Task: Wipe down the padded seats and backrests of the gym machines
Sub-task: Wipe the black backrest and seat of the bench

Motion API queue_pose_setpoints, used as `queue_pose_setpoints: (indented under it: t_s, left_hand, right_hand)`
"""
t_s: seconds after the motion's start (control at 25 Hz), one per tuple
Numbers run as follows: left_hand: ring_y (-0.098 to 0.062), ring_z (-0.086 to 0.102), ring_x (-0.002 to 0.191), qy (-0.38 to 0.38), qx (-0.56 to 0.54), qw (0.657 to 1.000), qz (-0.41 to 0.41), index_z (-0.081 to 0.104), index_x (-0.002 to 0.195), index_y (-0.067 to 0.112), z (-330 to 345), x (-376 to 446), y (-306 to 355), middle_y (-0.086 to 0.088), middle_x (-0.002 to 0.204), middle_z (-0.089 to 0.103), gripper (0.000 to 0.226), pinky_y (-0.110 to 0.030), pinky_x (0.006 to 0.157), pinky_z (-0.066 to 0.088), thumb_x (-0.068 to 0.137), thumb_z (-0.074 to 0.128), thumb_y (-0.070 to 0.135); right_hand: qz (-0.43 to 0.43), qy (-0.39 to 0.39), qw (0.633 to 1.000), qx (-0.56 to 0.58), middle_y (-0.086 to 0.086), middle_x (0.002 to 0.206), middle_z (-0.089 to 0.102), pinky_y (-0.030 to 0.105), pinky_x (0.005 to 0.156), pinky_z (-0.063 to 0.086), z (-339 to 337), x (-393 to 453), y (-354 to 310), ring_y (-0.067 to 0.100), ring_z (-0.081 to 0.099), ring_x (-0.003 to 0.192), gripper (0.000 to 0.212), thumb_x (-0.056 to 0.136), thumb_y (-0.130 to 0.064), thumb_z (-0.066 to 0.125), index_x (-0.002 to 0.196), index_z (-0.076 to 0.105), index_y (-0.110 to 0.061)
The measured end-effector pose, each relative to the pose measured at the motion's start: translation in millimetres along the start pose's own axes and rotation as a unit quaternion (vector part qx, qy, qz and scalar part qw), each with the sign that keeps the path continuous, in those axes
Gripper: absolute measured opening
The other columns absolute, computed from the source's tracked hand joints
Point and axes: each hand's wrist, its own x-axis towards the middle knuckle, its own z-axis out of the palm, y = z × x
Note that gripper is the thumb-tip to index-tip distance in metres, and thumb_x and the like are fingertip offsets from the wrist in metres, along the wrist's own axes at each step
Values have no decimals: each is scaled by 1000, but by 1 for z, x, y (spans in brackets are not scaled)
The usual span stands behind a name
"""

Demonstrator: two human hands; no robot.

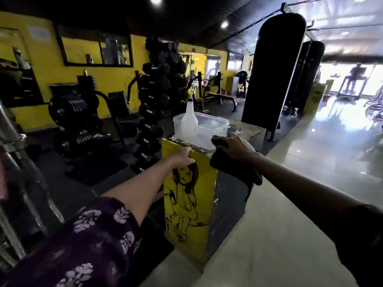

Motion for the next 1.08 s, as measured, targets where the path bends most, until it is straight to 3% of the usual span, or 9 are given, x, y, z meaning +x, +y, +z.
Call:
queue_pose_setpoints:
  t_s: [0.24,0.44,0.76,0.96,1.08]
  left_hand:
    - [-26,49,121,19,2,1000,9,44,134,4,-31,114,-17,-12,136,49,46,-31,95,42,93,56,22]
    - [-26,50,119,32,-15,999,-2,42,135,4,-39,196,-38,-12,138,46,47,-32,92,44,93,56,21]
    - [-26,50,121,79,9,997,-18,47,131,6,-62,316,-56,-10,135,51,46,-35,99,41,90,60,21]
    - [-27,51,121,81,22,996,-34,50,126,2,-62,358,-77,-11,130,53,45,-39,100,41,89,62,22]
    - [-27,51,120,79,12,996,-37,50,127,1,-52,370,-94,-11,130,53,46,-38,99,42,88,64,19]
  right_hand:
    - [-17,18,1000,-8,11,111,50,31,79,38,4,120,33,31,54,104,38,95,-41,49,133,51,-40]
    - [-51,9,999,-15,12,113,50,36,83,44,19,210,62,32,56,102,39,95,-40,49,134,50,-39]
    - [-95,-14,995,11,15,128,46,49,93,46,28,351,89,34,52,112,41,95,-38,49,136,48,-37]
    - [-88,13,995,40,17,128,45,43,95,43,38,403,87,35,48,116,43,97,-36,48,139,46,-31]
    - [-74,-42,996,-10,18,131,43,45,95,44,82,409,94,36,47,117,48,97,-42,46,143,38,-30]
